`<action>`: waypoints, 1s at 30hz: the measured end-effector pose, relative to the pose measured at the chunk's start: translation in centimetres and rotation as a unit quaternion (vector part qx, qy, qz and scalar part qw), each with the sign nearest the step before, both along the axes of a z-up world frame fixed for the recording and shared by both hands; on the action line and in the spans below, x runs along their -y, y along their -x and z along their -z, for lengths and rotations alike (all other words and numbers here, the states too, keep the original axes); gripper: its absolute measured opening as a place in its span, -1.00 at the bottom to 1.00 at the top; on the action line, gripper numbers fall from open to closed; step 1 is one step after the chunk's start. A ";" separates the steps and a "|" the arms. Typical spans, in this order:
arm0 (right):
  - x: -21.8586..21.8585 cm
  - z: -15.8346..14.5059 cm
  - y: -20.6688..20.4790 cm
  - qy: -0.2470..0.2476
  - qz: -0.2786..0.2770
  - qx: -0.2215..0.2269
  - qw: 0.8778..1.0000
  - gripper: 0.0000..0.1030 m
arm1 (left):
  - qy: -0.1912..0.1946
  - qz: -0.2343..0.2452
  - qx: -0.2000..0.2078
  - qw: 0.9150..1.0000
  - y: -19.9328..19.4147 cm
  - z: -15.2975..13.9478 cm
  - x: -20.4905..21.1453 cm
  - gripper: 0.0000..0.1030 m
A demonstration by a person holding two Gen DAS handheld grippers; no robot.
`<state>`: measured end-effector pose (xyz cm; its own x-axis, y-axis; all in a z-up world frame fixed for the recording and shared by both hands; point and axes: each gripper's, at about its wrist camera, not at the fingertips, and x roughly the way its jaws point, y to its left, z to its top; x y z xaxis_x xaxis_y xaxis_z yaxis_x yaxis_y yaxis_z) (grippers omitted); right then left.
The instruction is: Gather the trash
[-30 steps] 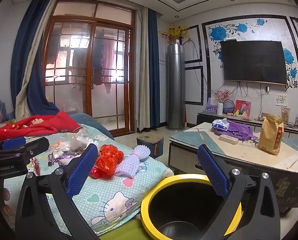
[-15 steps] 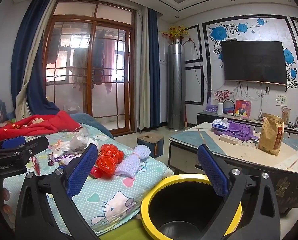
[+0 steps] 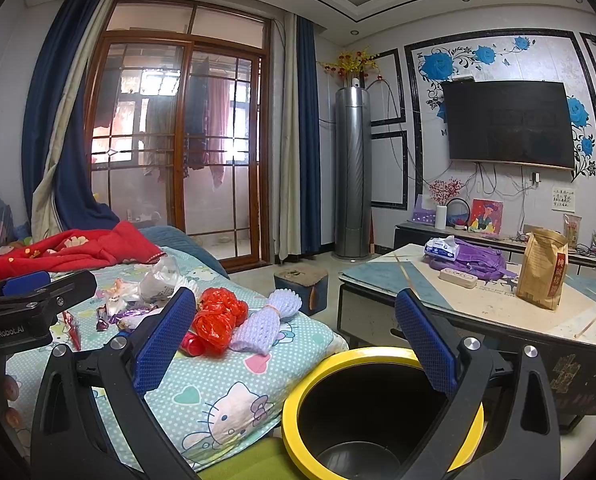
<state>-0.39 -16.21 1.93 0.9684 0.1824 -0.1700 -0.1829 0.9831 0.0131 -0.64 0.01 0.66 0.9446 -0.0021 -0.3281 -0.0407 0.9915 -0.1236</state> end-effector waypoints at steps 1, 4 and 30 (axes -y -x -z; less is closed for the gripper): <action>0.0 0.0 0.0 0.001 0.001 0.000 1.000 0.88 | 0.000 0.001 0.000 1.000 0.0 0.0 0.0 0.79; 0.0 0.0 0.0 0.000 0.001 0.000 1.000 0.88 | 0.000 0.000 0.000 1.000 0.0 0.0 0.0 0.79; -2.2 1.3 -0.5 0.019 -0.047 0.001 0.999 0.88 | 0.017 -0.016 -0.004 1.000 -0.5 0.0 -1.6 0.79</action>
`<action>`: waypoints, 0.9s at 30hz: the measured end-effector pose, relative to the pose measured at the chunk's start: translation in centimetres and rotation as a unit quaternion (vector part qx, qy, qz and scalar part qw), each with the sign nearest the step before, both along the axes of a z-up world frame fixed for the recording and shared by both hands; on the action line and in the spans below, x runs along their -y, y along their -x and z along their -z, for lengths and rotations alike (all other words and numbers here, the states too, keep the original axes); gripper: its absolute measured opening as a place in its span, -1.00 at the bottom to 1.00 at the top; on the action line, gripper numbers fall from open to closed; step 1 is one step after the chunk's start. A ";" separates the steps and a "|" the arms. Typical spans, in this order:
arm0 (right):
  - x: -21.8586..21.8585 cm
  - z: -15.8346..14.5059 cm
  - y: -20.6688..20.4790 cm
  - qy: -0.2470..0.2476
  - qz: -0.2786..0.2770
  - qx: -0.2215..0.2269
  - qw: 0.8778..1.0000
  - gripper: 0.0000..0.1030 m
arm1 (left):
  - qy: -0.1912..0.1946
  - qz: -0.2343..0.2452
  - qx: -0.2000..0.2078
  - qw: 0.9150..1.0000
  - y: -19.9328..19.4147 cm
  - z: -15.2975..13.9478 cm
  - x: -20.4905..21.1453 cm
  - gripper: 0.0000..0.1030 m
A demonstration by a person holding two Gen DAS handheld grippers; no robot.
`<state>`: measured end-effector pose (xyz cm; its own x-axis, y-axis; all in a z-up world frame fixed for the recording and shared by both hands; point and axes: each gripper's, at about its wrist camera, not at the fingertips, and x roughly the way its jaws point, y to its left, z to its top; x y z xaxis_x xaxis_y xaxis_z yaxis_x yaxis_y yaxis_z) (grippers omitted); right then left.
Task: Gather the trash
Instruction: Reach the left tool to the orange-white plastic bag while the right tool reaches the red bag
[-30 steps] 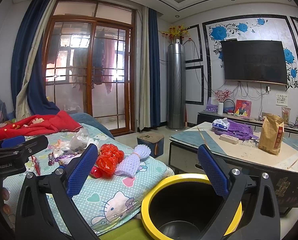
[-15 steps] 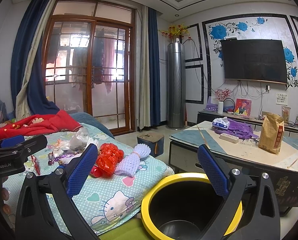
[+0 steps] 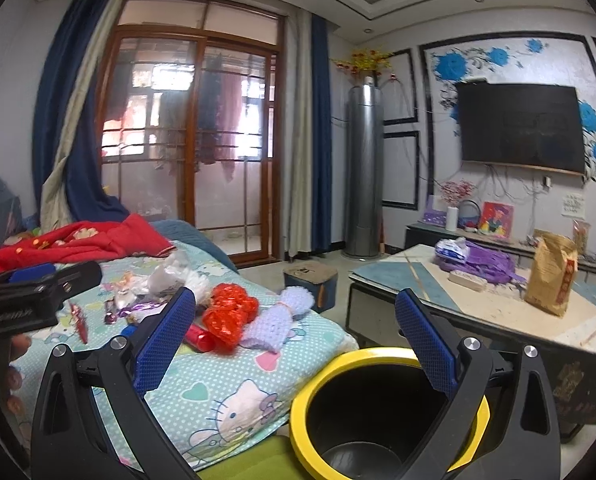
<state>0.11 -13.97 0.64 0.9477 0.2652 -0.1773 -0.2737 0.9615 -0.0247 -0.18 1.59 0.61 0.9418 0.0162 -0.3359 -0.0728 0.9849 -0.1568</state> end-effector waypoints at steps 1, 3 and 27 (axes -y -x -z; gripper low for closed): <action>-0.3 -0.2 0.1 0.004 -0.010 0.000 1.000 0.88 | 0.003 -0.004 0.000 1.000 -0.1 0.1 -0.6 0.79; -1.3 0.0 0.4 0.019 -0.029 0.001 0.999 0.88 | 0.009 -0.014 -0.004 1.000 -0.2 0.2 -1.4 0.79; -7.4 0.8 -7.0 0.065 -0.116 -0.091 0.987 0.88 | 0.013 -0.019 -0.124 0.992 -7.7 0.5 -12.2 0.79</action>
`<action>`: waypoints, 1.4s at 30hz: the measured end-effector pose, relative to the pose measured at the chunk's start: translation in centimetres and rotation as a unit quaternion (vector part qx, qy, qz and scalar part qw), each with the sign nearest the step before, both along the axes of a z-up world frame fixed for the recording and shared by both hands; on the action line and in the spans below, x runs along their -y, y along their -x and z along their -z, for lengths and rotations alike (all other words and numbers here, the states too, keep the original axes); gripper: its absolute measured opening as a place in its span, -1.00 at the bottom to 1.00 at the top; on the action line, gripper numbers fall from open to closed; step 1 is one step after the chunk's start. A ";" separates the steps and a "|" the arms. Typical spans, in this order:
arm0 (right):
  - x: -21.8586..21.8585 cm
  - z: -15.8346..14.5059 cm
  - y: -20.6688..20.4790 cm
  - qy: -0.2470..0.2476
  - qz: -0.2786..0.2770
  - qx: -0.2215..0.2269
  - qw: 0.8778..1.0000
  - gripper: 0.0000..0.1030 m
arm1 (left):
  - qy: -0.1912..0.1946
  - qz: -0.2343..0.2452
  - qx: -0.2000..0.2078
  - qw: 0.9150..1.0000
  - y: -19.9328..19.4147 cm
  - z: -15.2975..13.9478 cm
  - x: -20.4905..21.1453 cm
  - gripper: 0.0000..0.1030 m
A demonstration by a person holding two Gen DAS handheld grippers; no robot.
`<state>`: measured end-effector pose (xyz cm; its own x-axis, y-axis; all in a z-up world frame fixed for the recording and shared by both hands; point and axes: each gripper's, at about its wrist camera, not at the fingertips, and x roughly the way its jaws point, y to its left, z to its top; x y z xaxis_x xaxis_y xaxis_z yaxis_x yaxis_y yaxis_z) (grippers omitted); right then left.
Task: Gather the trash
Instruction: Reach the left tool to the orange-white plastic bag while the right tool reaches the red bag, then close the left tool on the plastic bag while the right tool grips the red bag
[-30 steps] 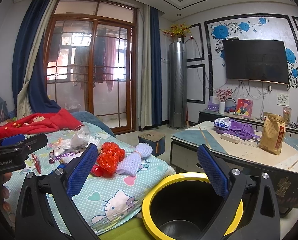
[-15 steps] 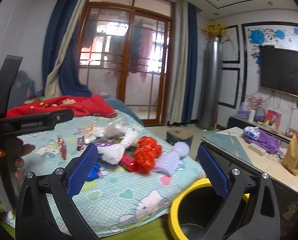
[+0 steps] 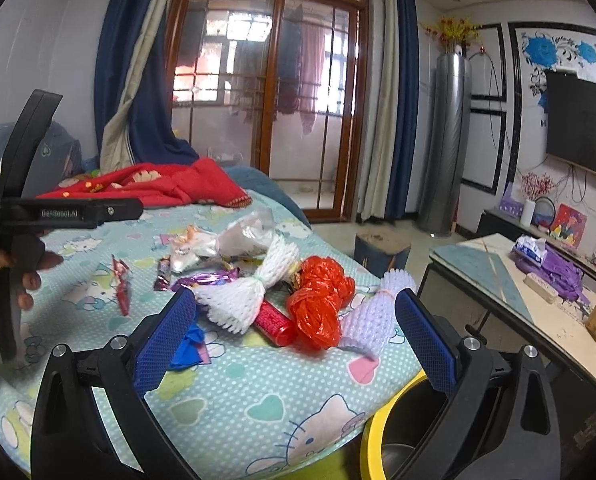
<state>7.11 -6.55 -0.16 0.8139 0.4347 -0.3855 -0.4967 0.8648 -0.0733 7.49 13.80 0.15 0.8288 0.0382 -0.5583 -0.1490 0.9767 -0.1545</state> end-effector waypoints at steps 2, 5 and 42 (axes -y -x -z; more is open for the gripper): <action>0.0 0.3 -1.0 0.000 0.005 -0.010 1.000 0.88 | 0.014 0.006 -0.014 1.000 -1.4 0.3 -1.0 0.79; -0.3 0.6 -2.6 0.006 0.012 -0.029 1.000 0.88 | 0.021 0.003 -0.033 0.999 -3.6 0.7 -2.4 0.79; -1.6 4.6 -6.9 0.032 -0.021 -0.128 0.991 -0.79 | 0.253 0.036 -0.122 0.959 -12.6 6.8 -7.9 -0.61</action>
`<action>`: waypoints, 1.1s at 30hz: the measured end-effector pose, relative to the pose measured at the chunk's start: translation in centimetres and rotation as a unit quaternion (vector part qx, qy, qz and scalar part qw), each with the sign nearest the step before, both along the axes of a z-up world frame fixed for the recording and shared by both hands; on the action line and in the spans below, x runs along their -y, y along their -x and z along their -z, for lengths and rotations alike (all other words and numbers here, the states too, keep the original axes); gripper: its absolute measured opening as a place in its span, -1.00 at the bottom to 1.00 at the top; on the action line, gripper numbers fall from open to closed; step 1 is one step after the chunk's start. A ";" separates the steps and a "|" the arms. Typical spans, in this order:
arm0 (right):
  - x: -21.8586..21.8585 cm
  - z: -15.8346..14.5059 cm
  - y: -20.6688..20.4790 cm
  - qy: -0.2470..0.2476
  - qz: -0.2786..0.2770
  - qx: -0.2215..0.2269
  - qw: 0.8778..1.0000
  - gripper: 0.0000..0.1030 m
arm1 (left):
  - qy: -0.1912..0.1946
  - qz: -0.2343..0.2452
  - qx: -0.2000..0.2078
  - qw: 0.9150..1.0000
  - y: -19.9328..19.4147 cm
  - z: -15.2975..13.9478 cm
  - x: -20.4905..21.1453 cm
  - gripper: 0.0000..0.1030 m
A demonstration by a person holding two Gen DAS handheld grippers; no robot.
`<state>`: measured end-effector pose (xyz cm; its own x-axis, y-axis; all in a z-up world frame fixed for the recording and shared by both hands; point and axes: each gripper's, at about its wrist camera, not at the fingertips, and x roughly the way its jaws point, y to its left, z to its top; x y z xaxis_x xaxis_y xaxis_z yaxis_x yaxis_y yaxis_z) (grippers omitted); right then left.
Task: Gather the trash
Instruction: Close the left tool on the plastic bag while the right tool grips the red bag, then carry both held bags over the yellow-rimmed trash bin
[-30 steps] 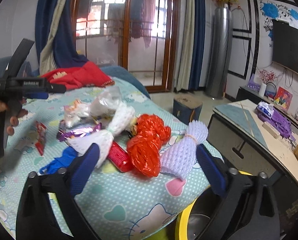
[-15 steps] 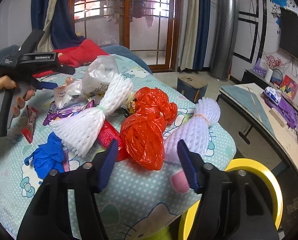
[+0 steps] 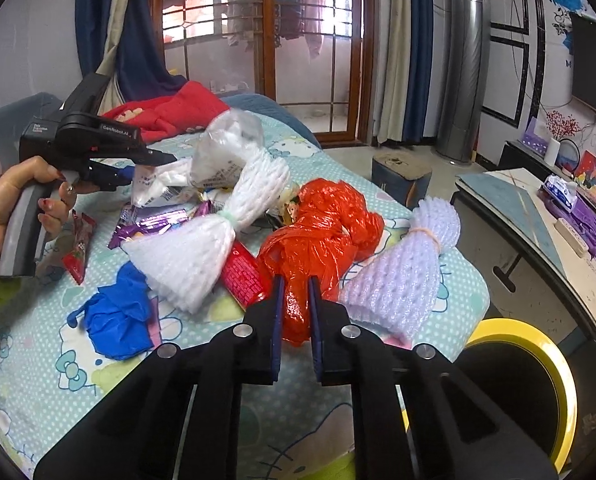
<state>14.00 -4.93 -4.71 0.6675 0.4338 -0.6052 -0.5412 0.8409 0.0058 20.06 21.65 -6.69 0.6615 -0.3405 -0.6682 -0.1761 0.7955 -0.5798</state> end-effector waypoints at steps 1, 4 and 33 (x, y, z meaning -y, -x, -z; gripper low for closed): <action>-0.1 -0.1 0.2 -0.001 -0.001 0.002 1.000 -0.79 | -0.007 0.004 0.006 1.000 0.3 -0.3 0.2 -0.62; 0.0 -0.3 0.3 -0.003 -0.002 0.007 1.000 -0.81 | -0.037 0.007 0.021 0.999 0.9 -1.3 1.0 -0.66; 3.8 -7.1 4.2 -0.085 0.000 0.097 0.992 -0.86 | -0.204 -0.031 0.203 0.957 9.7 -11.6 9.8 -0.70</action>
<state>9.82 -8.69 2.40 0.7641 0.5184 -0.3840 -0.5458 0.8368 0.0435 10.41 11.89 4.96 0.9054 -0.0576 -0.4207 -0.0567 0.9655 -0.2542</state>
